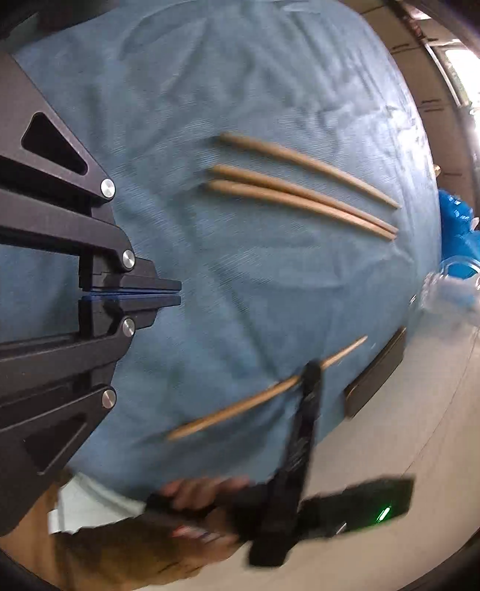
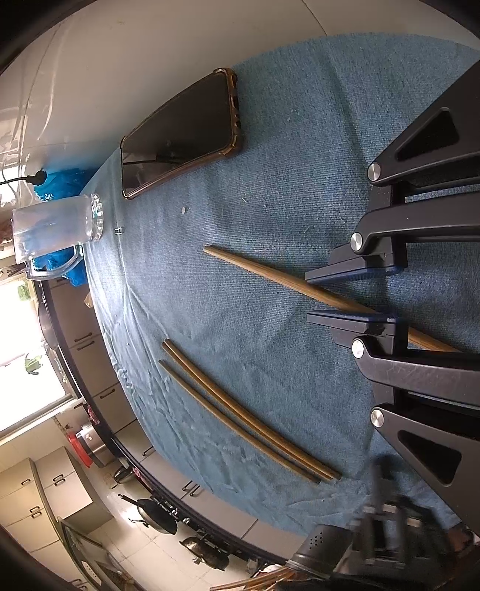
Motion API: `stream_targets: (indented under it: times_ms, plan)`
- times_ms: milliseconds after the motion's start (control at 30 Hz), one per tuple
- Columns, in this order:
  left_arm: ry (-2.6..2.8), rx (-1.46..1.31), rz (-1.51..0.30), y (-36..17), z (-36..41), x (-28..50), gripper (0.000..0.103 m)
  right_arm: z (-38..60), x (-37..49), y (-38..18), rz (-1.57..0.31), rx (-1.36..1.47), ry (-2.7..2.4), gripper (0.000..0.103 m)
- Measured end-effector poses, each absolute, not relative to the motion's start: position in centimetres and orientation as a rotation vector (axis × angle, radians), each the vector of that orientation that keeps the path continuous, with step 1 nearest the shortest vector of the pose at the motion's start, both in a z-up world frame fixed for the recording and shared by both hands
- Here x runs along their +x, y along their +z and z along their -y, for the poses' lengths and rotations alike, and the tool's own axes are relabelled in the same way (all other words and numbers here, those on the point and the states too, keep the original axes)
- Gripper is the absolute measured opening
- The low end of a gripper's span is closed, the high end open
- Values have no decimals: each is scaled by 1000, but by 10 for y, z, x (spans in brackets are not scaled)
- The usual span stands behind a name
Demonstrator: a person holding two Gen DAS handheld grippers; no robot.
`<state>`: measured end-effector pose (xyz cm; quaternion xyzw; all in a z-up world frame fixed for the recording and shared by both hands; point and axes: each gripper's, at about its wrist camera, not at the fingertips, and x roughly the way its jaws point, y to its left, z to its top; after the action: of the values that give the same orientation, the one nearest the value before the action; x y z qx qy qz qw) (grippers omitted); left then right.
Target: Organize utensils
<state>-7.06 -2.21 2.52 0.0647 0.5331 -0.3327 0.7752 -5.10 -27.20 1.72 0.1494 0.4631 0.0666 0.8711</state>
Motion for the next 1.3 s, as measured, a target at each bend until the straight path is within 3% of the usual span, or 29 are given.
stream_targets:
  times_ms: [133,200,233,267,400,533,700,767,1000,1300]
  plan:
    - [-645,113,-1044,51,6,-61,1,272,-50,18,-968,299,144,16]
    - [-552,117,-957,63,3,-41,19,272,-51,18,-967,295,139,16]
    - [-526,104,-932,66,3,-28,43,271,-50,18,-966,294,136,16]
    - [-501,88,-915,67,4,-15,50,271,-51,18,-963,295,134,16]
    - [-436,112,-928,52,20,24,49,269,-53,18,-958,307,127,16]
    - [-400,145,-1009,30,31,47,20,273,-53,19,-963,320,140,16]
    - [-383,192,-1003,21,43,69,18,275,-52,18,-965,321,146,16]
    - [-349,243,-999,20,50,66,7,273,-52,19,-969,306,141,16]
    - [-367,117,-1116,26,15,33,7,254,-47,23,-1017,171,85,14]
    - [-362,81,-1173,26,-47,-75,7,260,-69,25,-1127,185,156,14]
